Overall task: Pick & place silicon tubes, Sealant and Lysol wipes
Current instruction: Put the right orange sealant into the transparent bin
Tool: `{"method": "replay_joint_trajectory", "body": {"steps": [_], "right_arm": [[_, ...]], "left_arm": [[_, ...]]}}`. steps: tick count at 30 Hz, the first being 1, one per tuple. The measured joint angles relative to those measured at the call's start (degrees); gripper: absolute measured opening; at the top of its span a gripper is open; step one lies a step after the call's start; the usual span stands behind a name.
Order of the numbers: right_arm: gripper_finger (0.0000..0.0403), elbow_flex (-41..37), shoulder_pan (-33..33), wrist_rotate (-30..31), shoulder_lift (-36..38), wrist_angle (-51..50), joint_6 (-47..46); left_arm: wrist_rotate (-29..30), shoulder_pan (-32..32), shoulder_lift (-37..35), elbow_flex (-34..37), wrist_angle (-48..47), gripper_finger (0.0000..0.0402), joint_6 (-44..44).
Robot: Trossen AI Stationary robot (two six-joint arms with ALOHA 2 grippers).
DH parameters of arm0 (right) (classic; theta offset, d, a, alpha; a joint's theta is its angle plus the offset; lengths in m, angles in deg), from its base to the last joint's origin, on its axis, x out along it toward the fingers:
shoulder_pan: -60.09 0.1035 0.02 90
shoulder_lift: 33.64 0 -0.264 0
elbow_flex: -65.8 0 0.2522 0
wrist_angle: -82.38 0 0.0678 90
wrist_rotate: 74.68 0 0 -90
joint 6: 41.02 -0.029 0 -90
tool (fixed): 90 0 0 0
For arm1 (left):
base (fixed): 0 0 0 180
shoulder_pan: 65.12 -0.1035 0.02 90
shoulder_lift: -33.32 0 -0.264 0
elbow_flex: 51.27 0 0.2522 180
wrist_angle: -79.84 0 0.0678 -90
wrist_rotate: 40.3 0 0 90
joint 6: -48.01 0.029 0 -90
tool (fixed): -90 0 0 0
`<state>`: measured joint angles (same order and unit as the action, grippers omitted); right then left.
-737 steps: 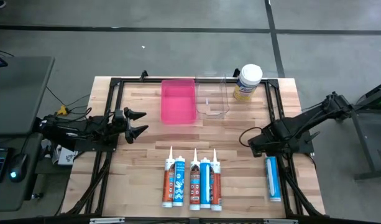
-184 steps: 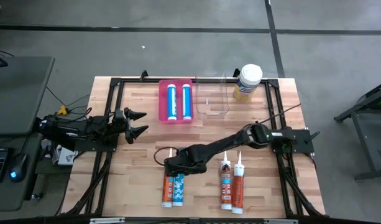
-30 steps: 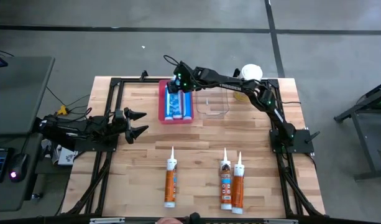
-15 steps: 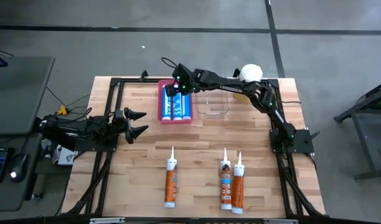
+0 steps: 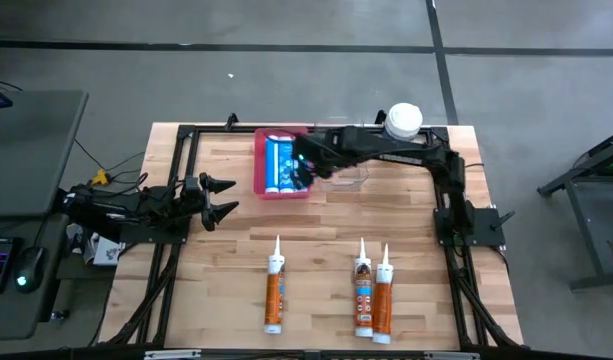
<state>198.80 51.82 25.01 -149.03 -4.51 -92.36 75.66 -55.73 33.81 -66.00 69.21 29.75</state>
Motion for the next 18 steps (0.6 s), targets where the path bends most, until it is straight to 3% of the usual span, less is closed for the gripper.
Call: {"method": "replay_joint_trajectory", "body": {"steps": [5, 8, 14, 18], "right_arm": [[0.0295, 0.0, 5.78, 4.6, 5.09, -15.5, -9.67], [0.0295, -3.1, 9.35, 5.59, 9.04, -16.15, -14.45], [0.0295, -24.96, 15.3, -1.89, 21.75, -11.39, -25.91], [0.0295, -41.09, 19.14, -6.06, 30.4, 0.6, -33.41]], "left_arm": [[-0.01, -0.02, 0.0, 0.0, 0.0, 0.037, -0.02], [-0.01, -0.02, 0.0, -0.02, -0.01, 0.037, -0.01], [-0.01, -0.02, 0.0, -0.01, 0.0, 0.037, -0.01], [0.02, -0.02, 0.0, -0.01, 0.0, 0.037, -0.01]]}}
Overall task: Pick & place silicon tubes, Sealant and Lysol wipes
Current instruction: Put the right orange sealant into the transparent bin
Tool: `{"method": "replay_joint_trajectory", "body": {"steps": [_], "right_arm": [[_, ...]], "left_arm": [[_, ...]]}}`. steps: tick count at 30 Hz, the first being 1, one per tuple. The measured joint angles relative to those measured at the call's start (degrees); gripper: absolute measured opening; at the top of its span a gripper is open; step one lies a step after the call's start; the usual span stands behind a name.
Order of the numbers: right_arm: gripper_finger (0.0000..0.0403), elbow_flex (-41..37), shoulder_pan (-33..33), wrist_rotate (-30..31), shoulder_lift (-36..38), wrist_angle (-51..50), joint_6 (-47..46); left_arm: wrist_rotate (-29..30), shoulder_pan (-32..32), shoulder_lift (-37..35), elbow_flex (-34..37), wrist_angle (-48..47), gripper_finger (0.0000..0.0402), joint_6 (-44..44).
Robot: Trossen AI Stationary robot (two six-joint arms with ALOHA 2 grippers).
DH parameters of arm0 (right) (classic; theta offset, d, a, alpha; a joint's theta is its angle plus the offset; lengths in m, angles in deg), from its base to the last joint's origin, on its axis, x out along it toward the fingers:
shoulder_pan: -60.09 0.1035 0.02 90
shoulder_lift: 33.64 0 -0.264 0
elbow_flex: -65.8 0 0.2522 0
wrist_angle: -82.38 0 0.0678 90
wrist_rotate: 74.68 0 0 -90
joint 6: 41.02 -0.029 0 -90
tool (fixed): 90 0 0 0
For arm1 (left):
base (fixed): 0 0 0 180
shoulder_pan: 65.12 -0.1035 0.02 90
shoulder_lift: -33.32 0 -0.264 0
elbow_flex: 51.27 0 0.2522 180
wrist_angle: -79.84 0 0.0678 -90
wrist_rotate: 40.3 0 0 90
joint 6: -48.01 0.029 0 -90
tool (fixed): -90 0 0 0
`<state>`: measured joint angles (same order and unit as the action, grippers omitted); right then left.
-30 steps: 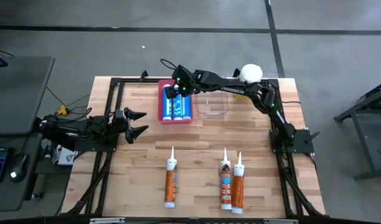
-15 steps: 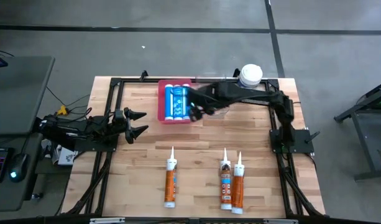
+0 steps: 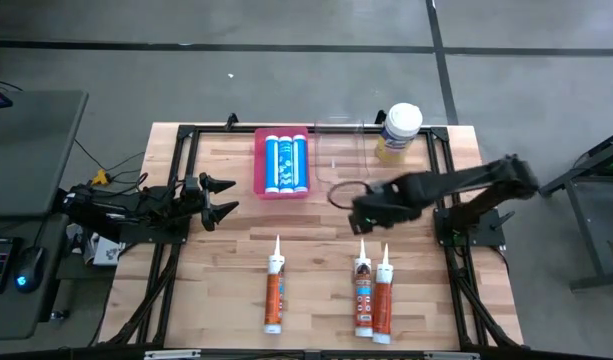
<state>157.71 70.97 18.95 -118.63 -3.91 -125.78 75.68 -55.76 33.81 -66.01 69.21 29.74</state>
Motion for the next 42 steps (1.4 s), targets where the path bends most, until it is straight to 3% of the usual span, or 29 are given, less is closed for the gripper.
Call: {"method": "replay_joint_trajectory", "body": {"steps": [6, 11, 17, 21, 24, 29, 42], "right_arm": [[0.0295, -18.47, 4.25, -4.87, 8.73, 11.5, -8.31], [0.0295, -24.67, 10.7, -8.57, 10.53, 13.25, -14.92], [0.0295, -25.84, 18.08, -9.59, 10.41, 18.87, -26.73], [0.0295, -25.71, 20.31, -8.26, 8.77, 24.19, -32.99], [0.0295, -25.73, 21.56, -10.68, 6.14, 25.7, -35.82], [0.0295, -25.73, 22.29, -13.95, 2.09, 28.25, -38.66], [0.0295, -25.72, 22.09, -14.69, -5.63, 34.56, -40.38]], "left_arm": [[-0.01, 0.01, 0.0, -0.01, 0.0, 0.037, -0.01], [0.0, 0.02, 0.0, 0.01, 0.0, 0.037, -0.02], [-0.02, 0.0, 0.0, 0.0, 0.0, 0.037, 0.0], [-0.02, 0.01, 0.0, -0.01, 0.0, 0.037, 0.0], [0.0, 0.02, 0.01, 0.0, 0.0, 0.037, 0.0], [-0.02, 0.01, 0.01, 0.0, -0.01, 0.037, -0.01], [-0.02, 0.02, 0.0, 0.01, 0.0, 0.037, 0.01]]}}
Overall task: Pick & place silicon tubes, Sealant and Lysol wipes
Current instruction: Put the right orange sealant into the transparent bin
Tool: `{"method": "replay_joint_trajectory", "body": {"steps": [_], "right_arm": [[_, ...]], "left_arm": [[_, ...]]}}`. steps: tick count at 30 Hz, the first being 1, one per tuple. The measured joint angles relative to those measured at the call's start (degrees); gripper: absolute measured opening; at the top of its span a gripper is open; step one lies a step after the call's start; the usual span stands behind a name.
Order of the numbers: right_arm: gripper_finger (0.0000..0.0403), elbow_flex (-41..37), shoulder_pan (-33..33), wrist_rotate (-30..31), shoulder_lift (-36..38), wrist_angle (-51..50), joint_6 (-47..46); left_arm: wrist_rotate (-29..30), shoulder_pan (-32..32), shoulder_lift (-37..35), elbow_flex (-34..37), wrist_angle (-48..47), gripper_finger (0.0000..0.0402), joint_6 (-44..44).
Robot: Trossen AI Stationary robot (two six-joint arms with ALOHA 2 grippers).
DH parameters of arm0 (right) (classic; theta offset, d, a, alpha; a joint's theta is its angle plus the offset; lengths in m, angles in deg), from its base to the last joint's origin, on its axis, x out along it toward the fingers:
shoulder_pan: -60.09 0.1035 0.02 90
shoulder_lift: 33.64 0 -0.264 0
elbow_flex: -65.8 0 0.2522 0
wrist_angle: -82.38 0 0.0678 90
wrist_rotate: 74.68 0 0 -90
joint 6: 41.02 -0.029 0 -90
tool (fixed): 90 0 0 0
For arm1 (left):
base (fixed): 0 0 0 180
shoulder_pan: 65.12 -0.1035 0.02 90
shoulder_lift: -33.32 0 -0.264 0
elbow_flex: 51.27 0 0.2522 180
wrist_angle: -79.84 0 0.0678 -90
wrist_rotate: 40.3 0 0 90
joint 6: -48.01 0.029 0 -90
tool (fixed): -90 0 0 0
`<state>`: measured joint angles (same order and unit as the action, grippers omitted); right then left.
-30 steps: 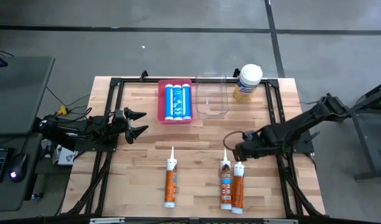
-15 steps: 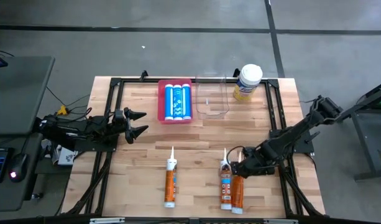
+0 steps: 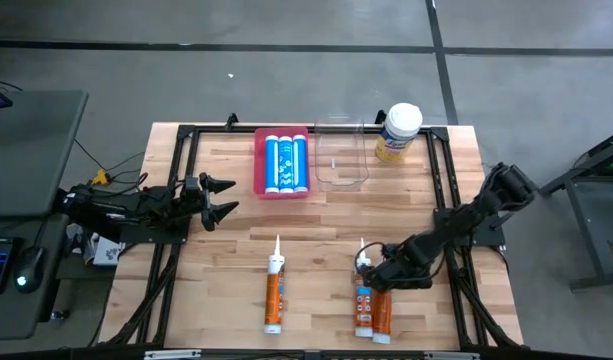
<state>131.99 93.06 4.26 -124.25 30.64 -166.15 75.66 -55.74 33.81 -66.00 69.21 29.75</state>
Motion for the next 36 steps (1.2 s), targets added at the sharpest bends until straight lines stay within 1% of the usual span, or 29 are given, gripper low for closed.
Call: {"method": "replay_joint_trajectory", "body": {"steps": [12, 17, 28, 31, 36], "right_arm": [[0.0295, -0.01, -0.08, 0.09, -5.18, 2.53, 0.03], [0.0295, -0.01, -0.35, 1.42, -6.14, 3.14, 0.13], [0.0293, -0.55, -1.71, 1.06, -8.3, 3.84, -0.42], [0.0275, -0.6, -1.88, 1.23, -8.32, 3.43, -0.39], [0.0216, -0.65, -1.88, 1.84, -8.39, 2.82, -0.13]], "left_arm": [[0.0, -0.02, 0.02, 0.0, 0.0, 0.037, 0.0], [0.0, -0.02, 0.0, -0.01, 0.0, 0.037, -0.02], [0.0, -0.01, 0.01, -0.01, 0.0, 0.037, -0.01], [0.0, -0.01, 0.0, -0.01, -0.01, 0.037, -0.01], [0.0, -0.02, 0.0, -0.01, 0.0, 0.037, -0.02]]}}
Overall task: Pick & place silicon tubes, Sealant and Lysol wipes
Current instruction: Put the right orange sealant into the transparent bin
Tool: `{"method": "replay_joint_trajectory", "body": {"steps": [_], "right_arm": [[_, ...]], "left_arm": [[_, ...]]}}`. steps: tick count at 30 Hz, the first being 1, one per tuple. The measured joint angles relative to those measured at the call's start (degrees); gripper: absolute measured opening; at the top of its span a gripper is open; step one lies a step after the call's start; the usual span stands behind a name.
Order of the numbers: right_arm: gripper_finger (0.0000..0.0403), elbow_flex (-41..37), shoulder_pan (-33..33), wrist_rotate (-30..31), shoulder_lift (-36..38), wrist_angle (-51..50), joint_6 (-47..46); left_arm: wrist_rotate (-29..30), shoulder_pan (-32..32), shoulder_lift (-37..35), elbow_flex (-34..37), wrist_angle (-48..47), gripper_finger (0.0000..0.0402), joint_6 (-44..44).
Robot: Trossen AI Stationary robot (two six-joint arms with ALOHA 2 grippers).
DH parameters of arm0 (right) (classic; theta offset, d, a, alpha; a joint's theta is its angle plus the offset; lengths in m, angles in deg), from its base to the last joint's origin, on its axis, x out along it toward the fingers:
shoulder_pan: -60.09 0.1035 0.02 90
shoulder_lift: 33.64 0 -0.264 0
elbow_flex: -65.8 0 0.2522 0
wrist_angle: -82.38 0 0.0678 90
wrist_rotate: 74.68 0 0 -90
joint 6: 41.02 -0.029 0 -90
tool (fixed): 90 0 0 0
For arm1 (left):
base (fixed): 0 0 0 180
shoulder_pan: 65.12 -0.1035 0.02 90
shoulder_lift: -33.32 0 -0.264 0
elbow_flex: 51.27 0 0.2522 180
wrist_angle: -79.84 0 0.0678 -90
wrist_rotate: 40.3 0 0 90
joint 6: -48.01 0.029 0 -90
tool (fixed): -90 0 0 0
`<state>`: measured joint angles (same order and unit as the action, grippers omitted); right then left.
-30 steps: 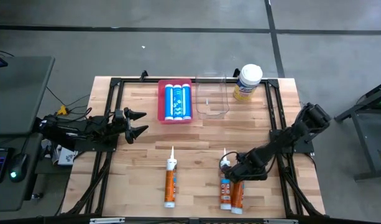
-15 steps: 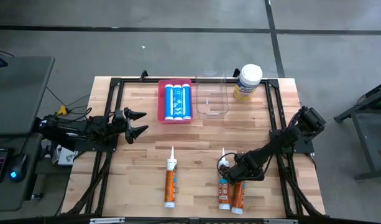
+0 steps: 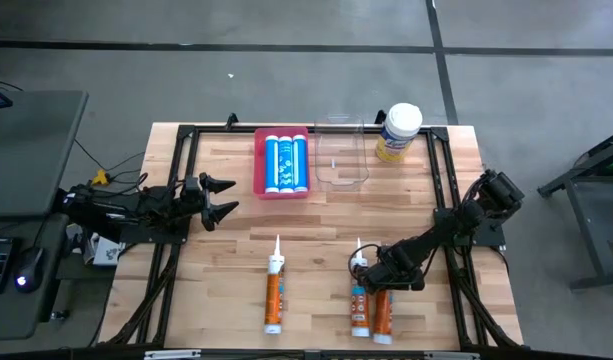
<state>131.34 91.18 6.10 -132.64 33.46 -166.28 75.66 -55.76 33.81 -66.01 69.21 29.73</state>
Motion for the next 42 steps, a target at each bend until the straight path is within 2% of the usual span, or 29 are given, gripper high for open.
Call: {"method": "replay_joint_trajectory", "body": {"steps": [11, 22, 29, 35, 42], "right_arm": [[0.0207, -0.11, -0.76, 3.38, 0.75, -2.17, 3.76], [0.0205, -0.4, -2.92, 14.65, 9.02, -13.67, 8.43], [0.0205, -0.29, -6.34, 26.21, 15.88, -17.77, 14.99], [0.0204, -0.27, -10.77, 38.6, 20.7, -17.69, 24.2], [0.0203, -0.21, -17.0, 52.39, 25.25, -11.03, 40.05]], "left_arm": [[0.0, 0.0, 0.0, 0.01, 0.0, 0.037, 0.02], [0.0, 0.02, 0.02, 0.0, 0.0, 0.037, 0.01], [0.0, 0.01, 0.0, 0.0, 0.0, 0.037, 0.0], [0.0, 0.02, 0.0, -0.02, 0.0, 0.037, 0.02], [0.0, 0.0, 0.0, 0.0, 0.0, 0.037, 0.01]]}}
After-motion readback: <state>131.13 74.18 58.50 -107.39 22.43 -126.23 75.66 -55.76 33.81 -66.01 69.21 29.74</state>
